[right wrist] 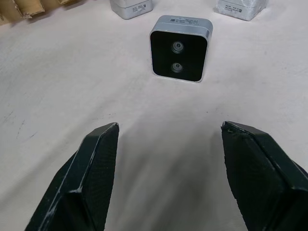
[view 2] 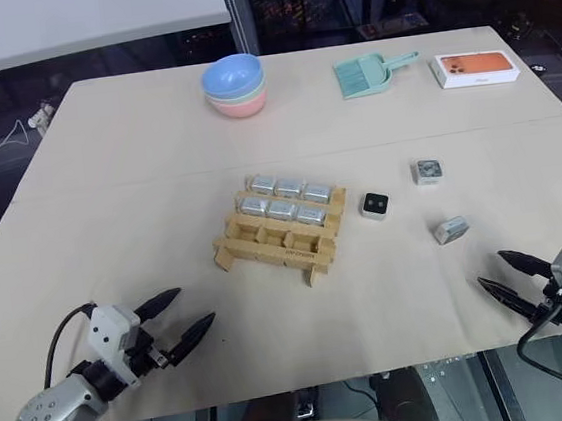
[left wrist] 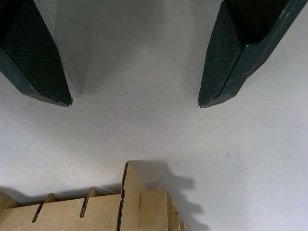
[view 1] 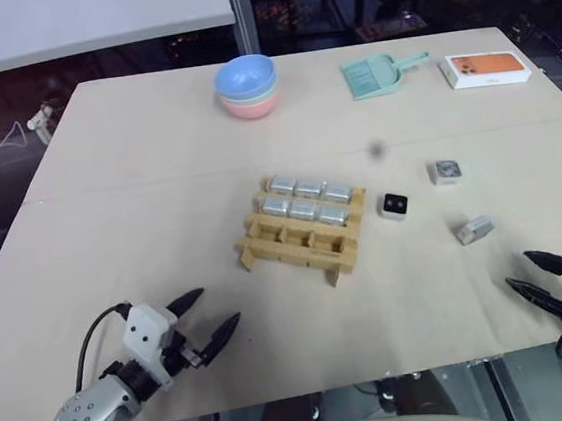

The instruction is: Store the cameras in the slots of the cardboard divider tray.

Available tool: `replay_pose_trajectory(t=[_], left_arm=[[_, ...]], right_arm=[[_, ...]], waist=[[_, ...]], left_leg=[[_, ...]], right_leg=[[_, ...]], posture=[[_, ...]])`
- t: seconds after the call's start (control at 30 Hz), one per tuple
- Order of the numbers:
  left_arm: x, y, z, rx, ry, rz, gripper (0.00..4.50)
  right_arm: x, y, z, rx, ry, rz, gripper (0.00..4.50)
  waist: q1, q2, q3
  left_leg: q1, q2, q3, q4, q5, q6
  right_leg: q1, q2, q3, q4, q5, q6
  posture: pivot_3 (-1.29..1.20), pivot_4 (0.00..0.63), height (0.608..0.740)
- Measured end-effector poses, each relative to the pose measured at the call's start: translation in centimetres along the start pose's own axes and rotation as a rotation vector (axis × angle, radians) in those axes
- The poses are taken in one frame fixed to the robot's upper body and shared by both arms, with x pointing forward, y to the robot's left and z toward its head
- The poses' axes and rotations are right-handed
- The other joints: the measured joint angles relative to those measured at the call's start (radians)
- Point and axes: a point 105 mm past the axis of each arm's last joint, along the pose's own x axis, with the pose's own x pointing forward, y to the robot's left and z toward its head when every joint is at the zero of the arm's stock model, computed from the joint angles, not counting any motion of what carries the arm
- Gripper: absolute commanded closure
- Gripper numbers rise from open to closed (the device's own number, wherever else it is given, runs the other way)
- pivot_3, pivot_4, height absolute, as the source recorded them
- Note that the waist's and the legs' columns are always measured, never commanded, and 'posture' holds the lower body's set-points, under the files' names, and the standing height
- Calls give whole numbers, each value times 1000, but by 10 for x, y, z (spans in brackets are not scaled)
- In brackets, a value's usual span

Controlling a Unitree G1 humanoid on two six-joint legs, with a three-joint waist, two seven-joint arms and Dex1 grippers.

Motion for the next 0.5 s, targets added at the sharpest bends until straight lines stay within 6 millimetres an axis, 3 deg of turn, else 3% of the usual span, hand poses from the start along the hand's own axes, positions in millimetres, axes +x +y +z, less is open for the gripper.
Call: replay_pose_trajectory(t=[0.5], left_arm=[[0,-1,1,-26,-11,-8,145]], right_arm=[[4,-5,1,-9,3,-8,1170]], waist=[[0,0,0]], left_leg=[[0,0,0,1,0,0]], right_leg=[[0,0,0,1,0,0]], posture=[[0,150,740]])
